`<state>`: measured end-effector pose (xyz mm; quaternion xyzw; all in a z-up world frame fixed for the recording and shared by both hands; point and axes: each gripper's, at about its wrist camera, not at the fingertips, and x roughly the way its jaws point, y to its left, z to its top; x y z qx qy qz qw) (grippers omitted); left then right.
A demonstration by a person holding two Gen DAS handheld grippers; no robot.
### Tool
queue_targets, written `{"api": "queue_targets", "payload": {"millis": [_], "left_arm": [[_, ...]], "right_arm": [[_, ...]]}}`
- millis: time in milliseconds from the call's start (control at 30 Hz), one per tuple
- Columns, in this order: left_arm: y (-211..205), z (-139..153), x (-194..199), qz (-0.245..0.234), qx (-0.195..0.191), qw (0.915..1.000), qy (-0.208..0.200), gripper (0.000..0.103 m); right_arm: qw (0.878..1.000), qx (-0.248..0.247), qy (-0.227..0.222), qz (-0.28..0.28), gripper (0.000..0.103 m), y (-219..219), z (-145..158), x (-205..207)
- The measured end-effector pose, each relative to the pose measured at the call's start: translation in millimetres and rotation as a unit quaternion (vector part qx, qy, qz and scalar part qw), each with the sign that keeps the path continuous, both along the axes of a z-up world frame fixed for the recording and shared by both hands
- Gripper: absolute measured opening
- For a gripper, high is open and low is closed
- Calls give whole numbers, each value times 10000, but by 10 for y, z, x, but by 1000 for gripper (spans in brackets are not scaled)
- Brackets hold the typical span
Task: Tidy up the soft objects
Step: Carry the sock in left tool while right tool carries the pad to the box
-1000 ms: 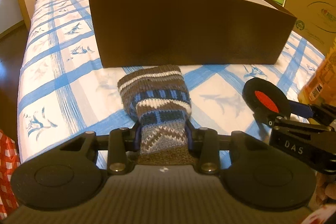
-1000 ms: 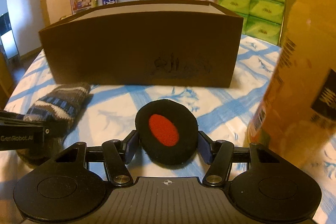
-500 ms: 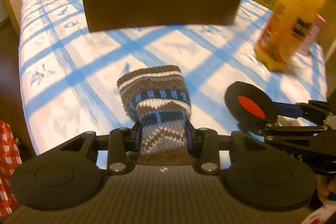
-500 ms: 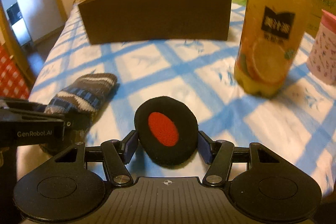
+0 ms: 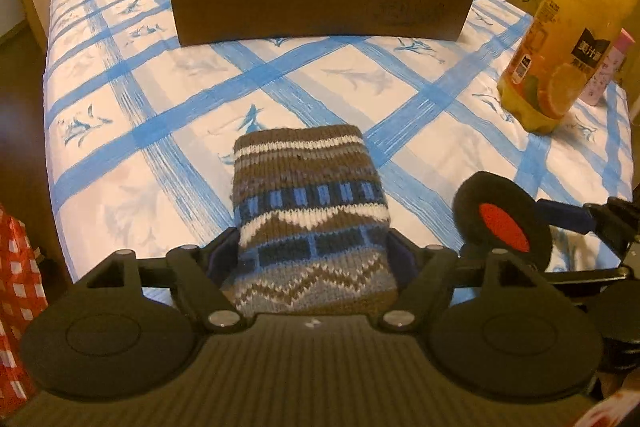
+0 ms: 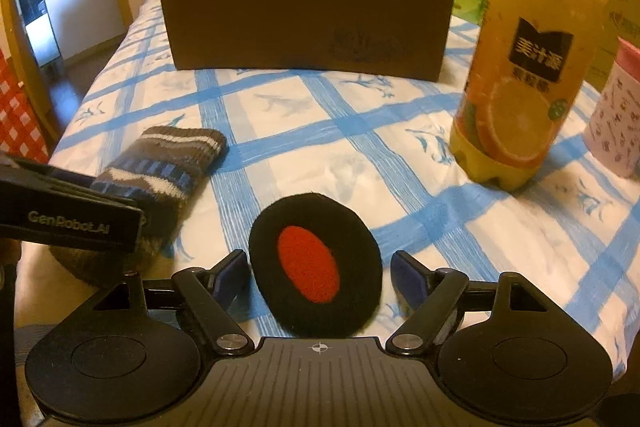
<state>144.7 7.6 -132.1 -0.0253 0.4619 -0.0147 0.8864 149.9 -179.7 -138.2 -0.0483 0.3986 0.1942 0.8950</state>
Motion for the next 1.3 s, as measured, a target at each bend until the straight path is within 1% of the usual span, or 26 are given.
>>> {"api": "queue_targets", "payload": {"millis": [100,200,233,267,300,367,467,567,733,1033,1300], "left_arm": [[-25,-14,45,-23,118,9999,-33,78],[-25,-24,90,-9,131,9999,-22,78],[-24,-24,100,-5,140,9999,-31,75],[-19,-20,105,-7,144,9999,-65,68],[-20,-17,106,-14,161,9998,-109,65],[-27,-13,101,-78,241,9995,-169,56],[-40,-4,88,-138,294,9991,-259,45],[-53,11,79,-201,313,9988,-313,39],[-59,18,60,-228,291,9987,-339,36],[-61,27,50,-253,309,9986,-341,34],[-50,50,38,-241,287,9987,-350,31]], "right_arm": [[10000,12,4,26,79,19,-2,38],[10000,-8,12,66,78,36,-1,63],[10000,-10,14,82,75,40,2,63],[9999,-16,4,108,67,44,6,64],[9999,-14,-5,126,67,47,10,64],[9999,-21,8,130,66,54,10,68],[9999,-18,14,132,66,53,12,68],[9999,6,25,126,65,53,16,67],[9999,115,87,91,65,34,38,70],[9997,180,121,92,65,27,58,71],[9996,247,73,105,65,31,121,66]]}}
